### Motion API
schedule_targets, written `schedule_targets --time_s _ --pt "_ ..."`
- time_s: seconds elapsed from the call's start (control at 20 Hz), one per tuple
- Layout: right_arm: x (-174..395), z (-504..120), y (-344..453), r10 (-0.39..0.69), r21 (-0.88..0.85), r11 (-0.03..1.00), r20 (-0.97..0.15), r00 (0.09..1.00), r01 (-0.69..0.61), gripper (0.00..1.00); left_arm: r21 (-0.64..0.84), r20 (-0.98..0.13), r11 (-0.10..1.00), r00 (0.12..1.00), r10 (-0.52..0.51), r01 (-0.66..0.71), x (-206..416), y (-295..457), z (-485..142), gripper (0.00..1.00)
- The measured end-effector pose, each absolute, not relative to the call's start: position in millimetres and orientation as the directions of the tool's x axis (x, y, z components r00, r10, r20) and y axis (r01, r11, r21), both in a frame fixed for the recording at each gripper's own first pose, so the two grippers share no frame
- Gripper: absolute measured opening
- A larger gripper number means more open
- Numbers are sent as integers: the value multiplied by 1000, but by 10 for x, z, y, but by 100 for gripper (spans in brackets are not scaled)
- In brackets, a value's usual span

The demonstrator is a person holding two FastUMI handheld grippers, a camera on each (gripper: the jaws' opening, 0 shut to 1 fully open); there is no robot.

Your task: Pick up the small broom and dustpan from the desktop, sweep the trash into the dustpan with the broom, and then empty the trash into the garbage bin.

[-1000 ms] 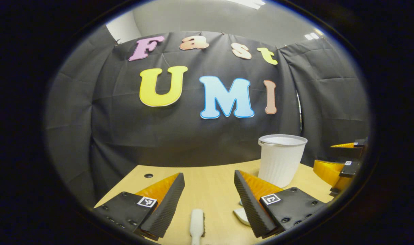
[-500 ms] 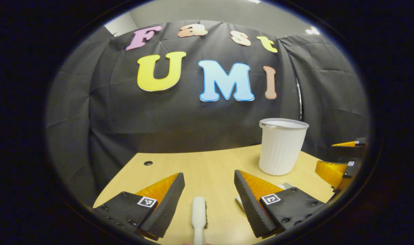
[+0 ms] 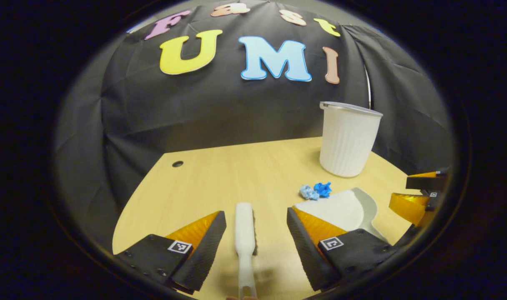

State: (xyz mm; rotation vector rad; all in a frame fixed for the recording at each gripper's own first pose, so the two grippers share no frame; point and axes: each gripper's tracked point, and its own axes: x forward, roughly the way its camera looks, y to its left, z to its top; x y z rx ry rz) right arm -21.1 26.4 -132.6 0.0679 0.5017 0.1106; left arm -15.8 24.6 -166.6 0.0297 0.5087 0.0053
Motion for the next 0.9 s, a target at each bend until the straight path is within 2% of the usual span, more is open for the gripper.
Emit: schedule_targets --time_s 0.05,0.2,0.25,0.4,0.5,0.6,0.65,0.9 --pt "-209 -1378 266 122 90 992 -497 859 -89 95 37 -511 999 859 19 0 -166 274 -1734 92" --pt "-214 -1496 295 126 90 992 -551 825 -91 95 47 -596 999 802 26 3 -183 333 -2001 99" --pt "-213 -1538 297 122 86 992 -572 811 -89 95 43 -622 999 783 27 0 -171 342 -2073 96" --pt "-273 -1724 275 123 81 992 -614 780 -93 95 13 -673 1000 740 17 -10 -185 368 -2248 96" --pt "-329 -1883 303 125 85 992 -657 743 -91 95 14 -704 1000 710 14 -7 -185 384 -2354 100" --pt "-317 -2006 361 130 87 991 -701 702 -97 95 28 -733 1000 680 17 6 -177 397 -2480 93" --pt "-335 -2060 377 134 90 991 -722 679 -100 95 29 -744 1000 668 13 12 -171 395 -2523 100" --pt "-327 -2321 494 158 125 987 -796 584 -98 95 18 -791 999 612 -4 30 -132 384 -2715 100"
